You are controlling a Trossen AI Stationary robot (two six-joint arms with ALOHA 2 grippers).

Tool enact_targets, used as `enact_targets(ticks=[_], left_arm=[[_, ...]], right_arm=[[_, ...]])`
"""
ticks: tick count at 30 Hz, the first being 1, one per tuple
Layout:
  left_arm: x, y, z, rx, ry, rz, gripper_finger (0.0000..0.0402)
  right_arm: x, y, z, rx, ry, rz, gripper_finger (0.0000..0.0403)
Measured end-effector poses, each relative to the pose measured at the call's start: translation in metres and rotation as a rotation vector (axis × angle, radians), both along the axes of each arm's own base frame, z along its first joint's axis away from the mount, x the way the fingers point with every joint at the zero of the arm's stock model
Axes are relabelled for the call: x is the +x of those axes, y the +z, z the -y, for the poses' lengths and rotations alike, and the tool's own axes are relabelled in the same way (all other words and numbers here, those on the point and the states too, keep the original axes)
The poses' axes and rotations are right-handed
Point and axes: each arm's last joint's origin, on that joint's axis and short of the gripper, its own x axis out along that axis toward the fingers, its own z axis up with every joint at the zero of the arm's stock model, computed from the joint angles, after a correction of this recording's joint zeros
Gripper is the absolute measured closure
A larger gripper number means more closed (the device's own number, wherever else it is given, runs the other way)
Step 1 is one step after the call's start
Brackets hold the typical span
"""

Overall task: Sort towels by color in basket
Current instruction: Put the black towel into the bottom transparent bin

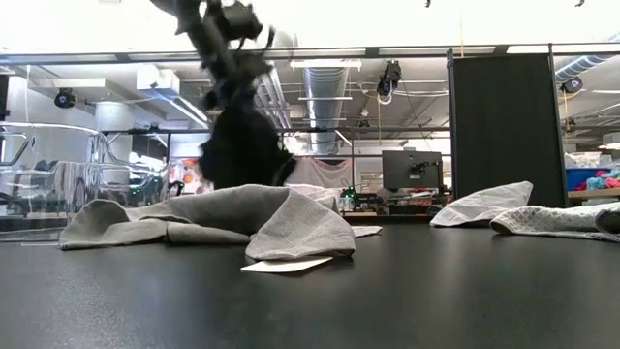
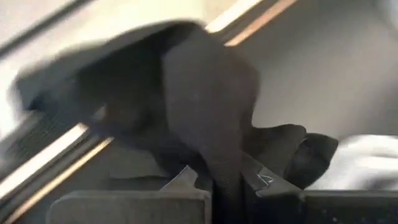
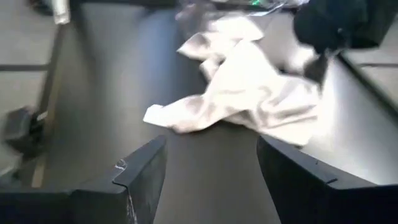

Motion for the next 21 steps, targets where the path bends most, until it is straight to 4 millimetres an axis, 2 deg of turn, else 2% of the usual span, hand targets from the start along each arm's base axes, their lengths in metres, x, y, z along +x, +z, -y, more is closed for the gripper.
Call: enact_targets(ticks=[6,11,15,21], left_arm=[[0.047,0.030,0.078,0.124,-0.349,0.247,0.0401],[0.089,0.035,0.131,0.208,-0.524,0.468,0.0401],[0.122,0.014,0.149,0.177,-0.556,0.569,0.0401],[0.163,-0.048,0.164,0.101,-0.574,0.555,0.0401]], right_arm=[[0.012,-0.001,0.012,-0.069,-0.030,-0.007,0.0149],[0.017,-0.001,0.021,-0.128,-0.035,-0.044,0.0141],[0.011,0.005,0.029,-0.164,-0.075,-0.104,0.0137],[0.000,0.006,0.037,-0.104,-0.152,-0.218,0.0136]])
